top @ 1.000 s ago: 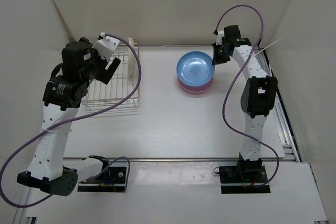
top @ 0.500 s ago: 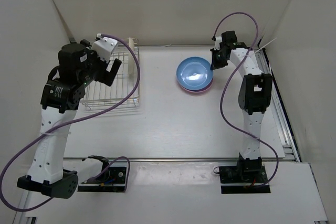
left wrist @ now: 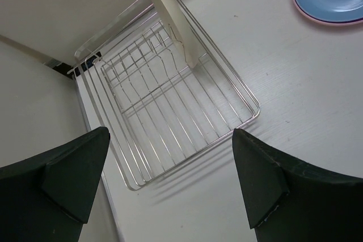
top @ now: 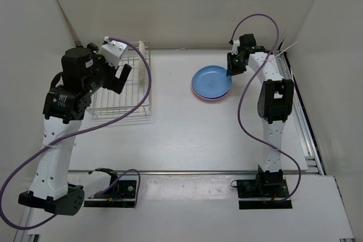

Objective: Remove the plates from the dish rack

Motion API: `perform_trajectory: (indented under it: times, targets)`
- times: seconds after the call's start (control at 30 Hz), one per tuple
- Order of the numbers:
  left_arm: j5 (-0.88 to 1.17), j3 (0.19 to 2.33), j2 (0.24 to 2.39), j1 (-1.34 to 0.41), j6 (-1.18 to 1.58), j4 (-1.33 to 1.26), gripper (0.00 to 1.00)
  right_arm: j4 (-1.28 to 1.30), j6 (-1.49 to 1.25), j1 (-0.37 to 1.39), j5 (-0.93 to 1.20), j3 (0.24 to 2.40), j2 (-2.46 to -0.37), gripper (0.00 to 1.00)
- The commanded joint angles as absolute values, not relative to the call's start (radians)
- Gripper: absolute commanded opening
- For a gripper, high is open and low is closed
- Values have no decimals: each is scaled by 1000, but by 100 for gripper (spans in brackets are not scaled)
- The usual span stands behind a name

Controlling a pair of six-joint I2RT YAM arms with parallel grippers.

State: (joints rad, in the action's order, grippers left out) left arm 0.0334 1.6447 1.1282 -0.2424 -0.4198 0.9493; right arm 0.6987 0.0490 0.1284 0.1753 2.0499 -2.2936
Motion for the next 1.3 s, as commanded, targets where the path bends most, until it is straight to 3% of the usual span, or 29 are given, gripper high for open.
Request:
perform_trajectory:
  times: [0.0, 0.07, 0.1, 0.13, 0.23, 0.27, 0.53, 0.77, 0.93, 1.27]
  targets:
    - [54, 1646, 1106, -227, -408, 950, 100, 666, 44, 126, 182, 2089, -2298, 33]
    - [64, 1646, 1106, -227, -399, 950, 100, 666, 44, 126, 183, 2089, -2298, 49]
    - [64, 1634, 1106, -218, -399, 950, 100, 675, 44, 126, 183, 2089, -2289, 52]
    - [64, 1623, 1106, -218, -399, 950, 100, 675, 54, 126, 183, 2089, -2280, 64]
    - [75, 1580, 1106, -196, -373, 917, 100, 675, 54, 126, 170, 2089, -2241, 85]
    - [84, 1565, 1106, -171, -348, 907, 100, 675, 54, 126, 170, 2089, -2231, 89]
    - [280, 1398, 1132, -40, -193, 746, 100, 732, 74, 98, 107, 2017, -1998, 91]
    - [814, 1342, 1307, 136, -89, 474, 100, 761, 176, 64, 133, 1673, -1662, 91]
    - [922, 1342, 1472, 166, -22, 220, 100, 770, 212, 44, 170, 1482, -1462, 91]
    - [1058, 1739, 1945, 166, 9, 264, 96, 801, 179, 44, 201, 1425, -1393, 91]
